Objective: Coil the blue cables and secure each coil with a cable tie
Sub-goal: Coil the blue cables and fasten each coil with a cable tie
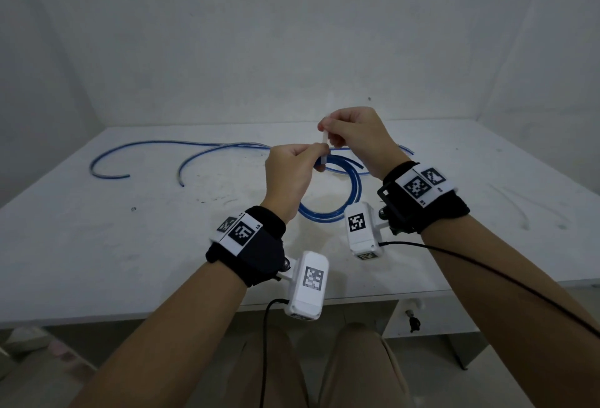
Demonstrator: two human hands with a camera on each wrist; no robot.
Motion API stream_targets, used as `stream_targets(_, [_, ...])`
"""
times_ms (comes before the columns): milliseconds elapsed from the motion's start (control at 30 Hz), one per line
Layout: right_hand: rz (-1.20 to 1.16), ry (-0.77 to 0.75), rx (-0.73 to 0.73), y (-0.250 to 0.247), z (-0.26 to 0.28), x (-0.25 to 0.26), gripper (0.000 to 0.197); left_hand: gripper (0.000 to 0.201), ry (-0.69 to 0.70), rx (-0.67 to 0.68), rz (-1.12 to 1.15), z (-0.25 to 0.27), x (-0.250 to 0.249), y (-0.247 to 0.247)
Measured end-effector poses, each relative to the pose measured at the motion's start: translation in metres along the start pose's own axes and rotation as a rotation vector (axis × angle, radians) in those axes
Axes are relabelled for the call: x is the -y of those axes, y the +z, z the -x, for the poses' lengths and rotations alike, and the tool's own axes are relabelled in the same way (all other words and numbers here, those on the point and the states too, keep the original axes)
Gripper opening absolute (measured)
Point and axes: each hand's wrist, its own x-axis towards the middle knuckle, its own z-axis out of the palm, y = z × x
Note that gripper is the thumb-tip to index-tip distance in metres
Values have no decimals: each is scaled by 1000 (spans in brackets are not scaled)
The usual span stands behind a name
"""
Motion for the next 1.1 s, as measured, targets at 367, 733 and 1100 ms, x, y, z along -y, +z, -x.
stream_targets(367, [39, 138, 244, -13, 32, -1, 30, 16, -169, -14, 167, -26, -1, -15])
stream_targets(733, [-54, 144, -55, -11, 24, -9, 20, 22, -224, 133, 69, -32, -10, -33])
stream_targets(1100, [-132, 250, 22, 80, -4, -9, 21, 14, -82, -81, -386, -32, -6, -138])
